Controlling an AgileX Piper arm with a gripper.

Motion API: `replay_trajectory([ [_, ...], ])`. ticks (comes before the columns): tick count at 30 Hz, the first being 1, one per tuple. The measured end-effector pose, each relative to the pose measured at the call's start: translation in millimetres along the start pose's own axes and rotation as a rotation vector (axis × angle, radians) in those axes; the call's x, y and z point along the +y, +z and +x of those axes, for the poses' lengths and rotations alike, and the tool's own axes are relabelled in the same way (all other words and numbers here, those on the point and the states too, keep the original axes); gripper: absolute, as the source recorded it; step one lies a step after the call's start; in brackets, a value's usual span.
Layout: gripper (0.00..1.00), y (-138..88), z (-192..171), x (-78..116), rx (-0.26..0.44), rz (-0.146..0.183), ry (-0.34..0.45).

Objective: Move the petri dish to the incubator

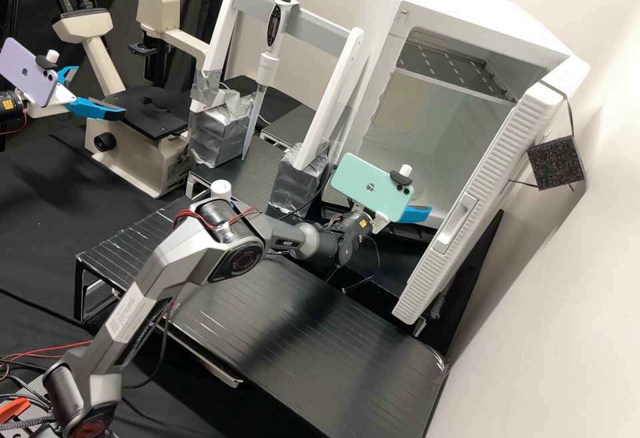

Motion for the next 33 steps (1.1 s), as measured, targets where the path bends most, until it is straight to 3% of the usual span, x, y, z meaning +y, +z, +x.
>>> replay_trajectory([
  [8,1.0,4,-51,12.1,0.04,0.03,0.035],
  [16,1.0,1,-132,11.7,0.117,0.071,0.12],
  [19,1.0,-1,-167,3.2,0.125,0.083,0.156],
  [21,1.0,-5,-185,-1.6,0.124,0.074,0.172],
  [27,1.0,-12,-236,-22.9,0.054,0.087,0.198],
  [33,1.0,-21,-275,-43.9,0.031,0.108,0.188],
])
